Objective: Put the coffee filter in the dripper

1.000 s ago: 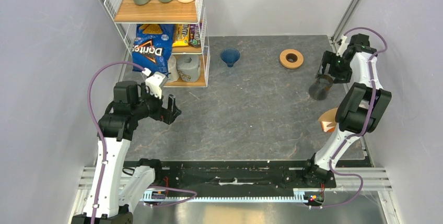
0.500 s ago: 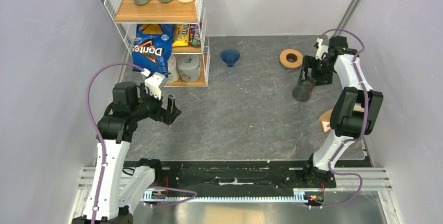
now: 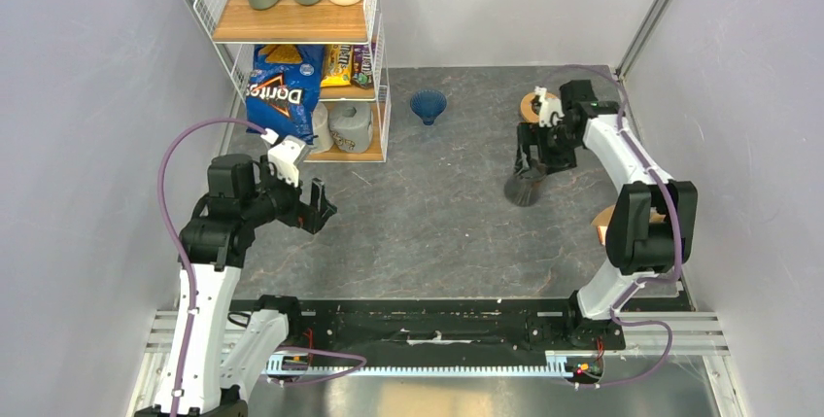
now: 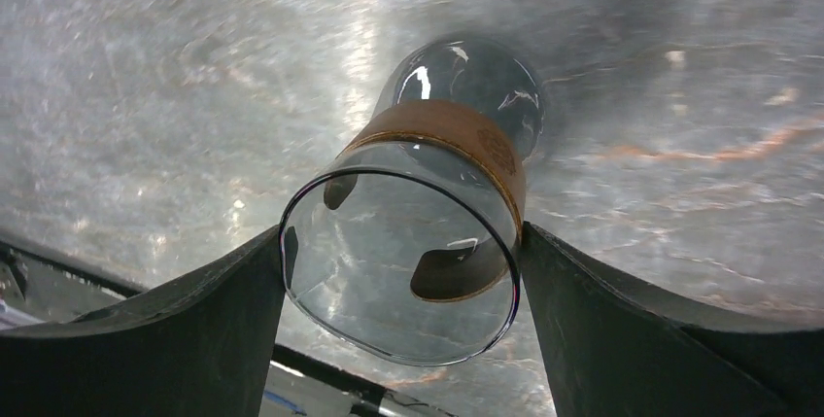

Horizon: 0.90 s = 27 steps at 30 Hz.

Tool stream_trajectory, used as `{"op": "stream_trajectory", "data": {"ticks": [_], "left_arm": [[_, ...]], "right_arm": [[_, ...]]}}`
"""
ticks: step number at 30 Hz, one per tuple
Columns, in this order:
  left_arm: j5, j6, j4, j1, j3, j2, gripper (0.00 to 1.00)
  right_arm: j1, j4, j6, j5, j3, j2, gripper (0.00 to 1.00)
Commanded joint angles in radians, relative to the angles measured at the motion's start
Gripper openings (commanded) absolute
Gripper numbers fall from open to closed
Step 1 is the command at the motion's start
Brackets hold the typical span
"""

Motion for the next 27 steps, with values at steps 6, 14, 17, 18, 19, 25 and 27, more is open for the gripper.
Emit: {"op": "stream_trajectory", "data": {"ticks": [6,14,17,18,19,25,27], "left_arm": [[0.043,-0.045,0.006,0.001,0.01,-0.014,1.0],[0.069,-0.047,0.006,0.002,-0.001,0.005,1.0],[0.079,-0.045,0.009,0.001,-0.007,0.008,1.0],[0.082,-0.045,0.009,0.001,-0.007,0.009,1.0],[0.085,-0.042,0.008,0.002,-0.009,0.008,1.0],[0.103,-0.016,0.008,0.001,-0.02,-0.003,1.0],[0.104,-0.001,0.008,0.001,-0.027,-0.007,1.0]], "right_arm": [[0.255,0.033,0.091,-0.049,-0.059,-0.06,0.92],[0.452,0.049,0.048,-0.089,-0.062,-0.059,0.95],[0.509,0.054,0.014,-0.101,-0.056,-0.056,0.97],[0.523,0.053,0.003,-0.11,-0.051,-0.054,0.97],[0.536,0.052,-0.008,-0.113,-0.047,-0.052,0.97],[0.565,0.045,-0.087,-0.11,-0.025,-0.097,0.97],[0.564,0.041,-0.116,-0.095,-0.024,-0.15,0.97]]}}
